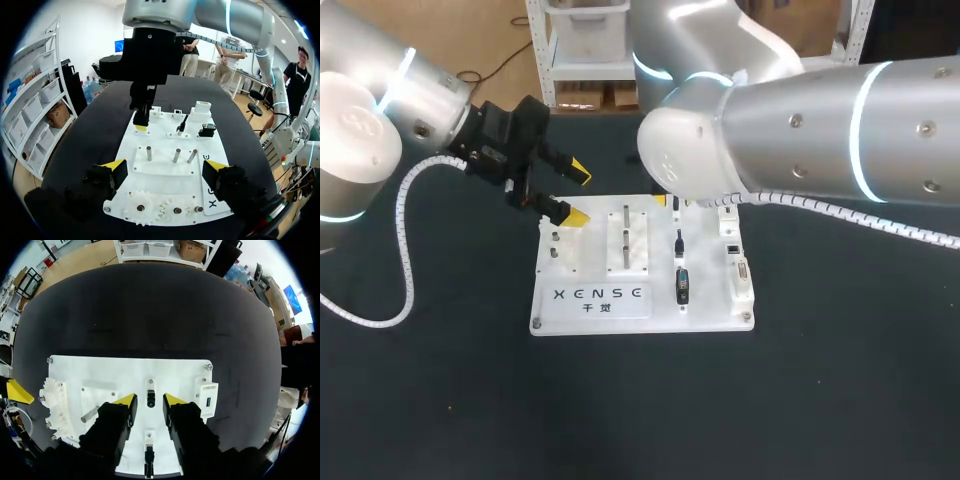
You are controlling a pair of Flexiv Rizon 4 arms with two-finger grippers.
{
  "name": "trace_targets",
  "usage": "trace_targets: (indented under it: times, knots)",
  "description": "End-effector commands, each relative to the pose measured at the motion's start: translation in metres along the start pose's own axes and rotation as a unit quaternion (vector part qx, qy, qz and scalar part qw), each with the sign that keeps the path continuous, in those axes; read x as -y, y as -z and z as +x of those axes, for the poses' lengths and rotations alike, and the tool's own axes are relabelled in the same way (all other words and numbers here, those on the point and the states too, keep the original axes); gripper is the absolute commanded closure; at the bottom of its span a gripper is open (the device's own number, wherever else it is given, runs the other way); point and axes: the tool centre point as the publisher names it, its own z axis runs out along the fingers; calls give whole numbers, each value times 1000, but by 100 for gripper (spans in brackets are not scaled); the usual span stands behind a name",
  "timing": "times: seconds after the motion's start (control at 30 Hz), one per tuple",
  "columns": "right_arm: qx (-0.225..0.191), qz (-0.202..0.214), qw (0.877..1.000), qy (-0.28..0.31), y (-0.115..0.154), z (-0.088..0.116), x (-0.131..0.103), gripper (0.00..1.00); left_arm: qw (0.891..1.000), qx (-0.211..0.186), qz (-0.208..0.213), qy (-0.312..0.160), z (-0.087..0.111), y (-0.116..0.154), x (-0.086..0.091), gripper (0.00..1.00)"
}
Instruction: Insert the USB connector, Ethernet cable, and multi-pin plug into their matching sockets one by one.
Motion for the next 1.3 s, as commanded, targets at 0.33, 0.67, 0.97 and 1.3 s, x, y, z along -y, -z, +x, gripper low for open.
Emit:
trace_targets:
  times: [0.33,0.67,0.97,1.3]
  knots:
    - [9,-1,1000,9,-1,1,-1,100,1000,-2,2,0,0,-1,-1,0]
    - [34,-8,999,21,13,7,4,100,1000,-2,2,0,0,-1,-1,0]
    - [73,-9,997,8,42,9,17,100,1000,-2,2,0,0,-1,-1,0]
    - [82,20,996,3,36,20,60,100,1000,-2,2,0,0,-1,-1,0]
